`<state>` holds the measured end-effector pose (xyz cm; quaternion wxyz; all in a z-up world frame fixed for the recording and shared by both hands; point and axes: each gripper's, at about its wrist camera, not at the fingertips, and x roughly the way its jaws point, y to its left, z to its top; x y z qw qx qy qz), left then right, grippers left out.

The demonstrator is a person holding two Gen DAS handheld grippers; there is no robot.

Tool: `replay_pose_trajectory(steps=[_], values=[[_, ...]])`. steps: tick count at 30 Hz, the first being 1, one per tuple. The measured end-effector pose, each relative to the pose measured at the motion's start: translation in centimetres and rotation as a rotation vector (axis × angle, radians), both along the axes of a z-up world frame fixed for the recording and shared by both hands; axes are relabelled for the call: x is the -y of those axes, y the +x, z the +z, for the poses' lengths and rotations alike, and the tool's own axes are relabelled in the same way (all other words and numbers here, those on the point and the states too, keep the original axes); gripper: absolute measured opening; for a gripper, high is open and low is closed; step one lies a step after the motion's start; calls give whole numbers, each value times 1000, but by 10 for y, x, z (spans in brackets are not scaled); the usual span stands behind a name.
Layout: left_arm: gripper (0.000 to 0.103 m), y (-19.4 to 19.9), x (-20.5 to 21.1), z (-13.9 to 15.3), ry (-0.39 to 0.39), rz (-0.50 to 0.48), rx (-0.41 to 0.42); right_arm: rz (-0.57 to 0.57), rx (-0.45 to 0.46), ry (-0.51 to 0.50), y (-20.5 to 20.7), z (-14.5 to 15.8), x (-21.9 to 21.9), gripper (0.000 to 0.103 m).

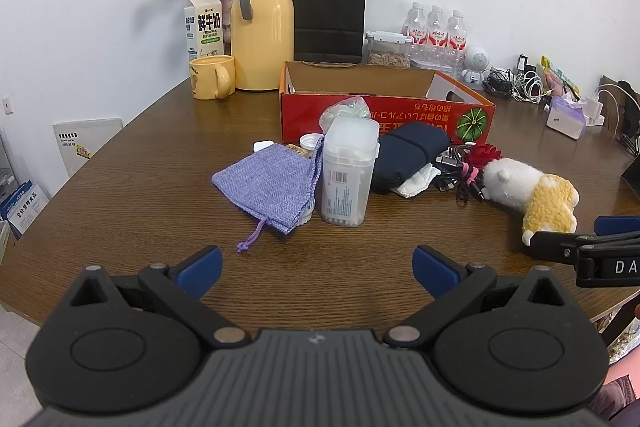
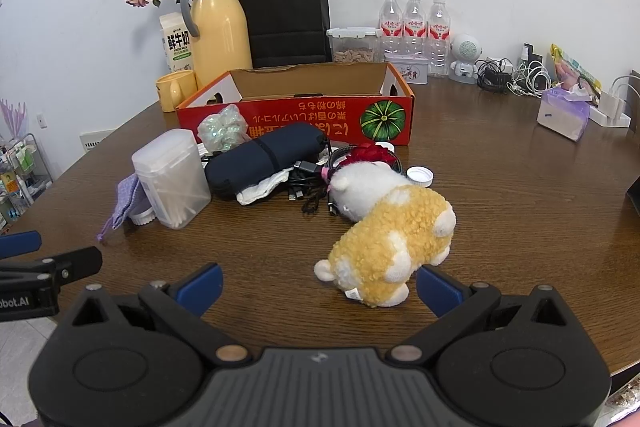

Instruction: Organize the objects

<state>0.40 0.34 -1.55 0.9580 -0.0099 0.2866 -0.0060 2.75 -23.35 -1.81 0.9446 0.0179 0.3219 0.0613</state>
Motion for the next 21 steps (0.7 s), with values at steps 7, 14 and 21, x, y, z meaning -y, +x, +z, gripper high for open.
replay_pose_trajectory(steps=[7, 14, 21], values=[[103, 0, 0, 0, 0, 0, -1, 0, -1, 0, 0, 0, 0, 103], [103, 0, 0, -1, 0, -1, -2, 0, -1, 1, 0, -1, 0, 103], [103, -1, 1, -1, 1, -2, -5, -1, -3, 1, 0, -2, 1, 103]])
